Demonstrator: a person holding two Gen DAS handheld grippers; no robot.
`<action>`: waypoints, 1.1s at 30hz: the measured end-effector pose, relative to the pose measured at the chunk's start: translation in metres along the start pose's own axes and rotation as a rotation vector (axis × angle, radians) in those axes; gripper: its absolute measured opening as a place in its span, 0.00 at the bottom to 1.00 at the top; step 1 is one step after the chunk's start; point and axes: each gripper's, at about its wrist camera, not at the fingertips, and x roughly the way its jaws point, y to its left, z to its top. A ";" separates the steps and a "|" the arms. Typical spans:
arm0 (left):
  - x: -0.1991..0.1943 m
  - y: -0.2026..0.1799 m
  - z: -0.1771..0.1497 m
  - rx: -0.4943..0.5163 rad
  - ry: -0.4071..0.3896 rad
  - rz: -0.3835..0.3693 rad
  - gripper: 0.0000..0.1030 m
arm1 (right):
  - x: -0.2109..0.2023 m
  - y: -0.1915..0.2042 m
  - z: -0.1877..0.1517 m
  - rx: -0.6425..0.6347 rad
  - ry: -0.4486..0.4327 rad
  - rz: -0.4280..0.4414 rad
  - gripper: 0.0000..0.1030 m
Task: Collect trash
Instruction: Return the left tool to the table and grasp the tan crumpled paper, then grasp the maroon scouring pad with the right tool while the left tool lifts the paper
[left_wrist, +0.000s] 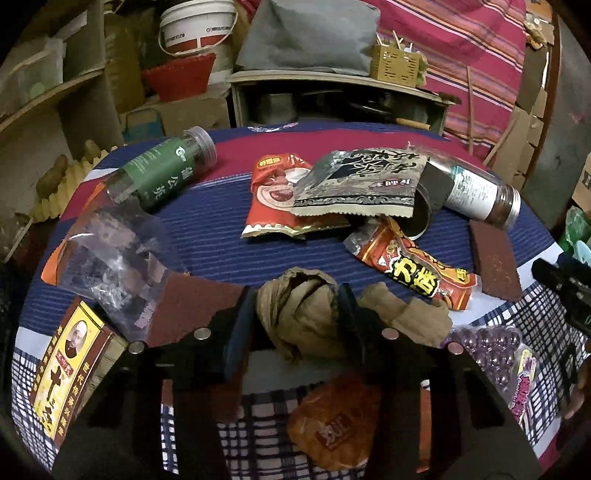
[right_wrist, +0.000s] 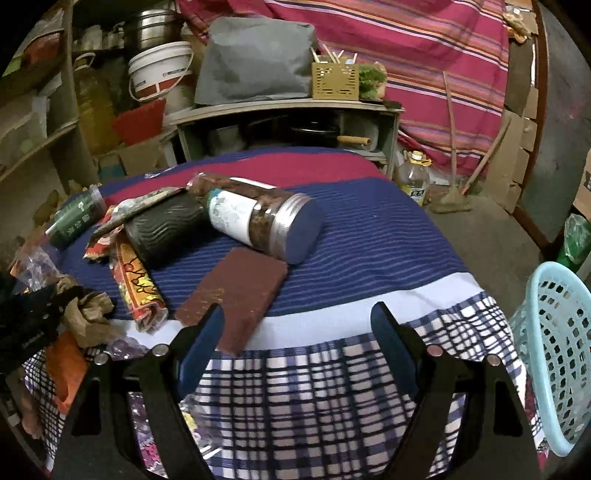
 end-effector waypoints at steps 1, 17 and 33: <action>0.000 0.001 0.001 -0.006 0.002 -0.002 0.43 | 0.002 0.004 0.000 -0.007 0.005 0.004 0.78; -0.041 0.014 0.018 -0.008 -0.120 0.014 0.42 | 0.024 0.039 -0.005 0.001 0.113 0.014 0.78; -0.026 0.032 0.017 -0.075 -0.078 0.009 0.42 | 0.041 0.047 -0.002 0.042 0.133 0.034 0.64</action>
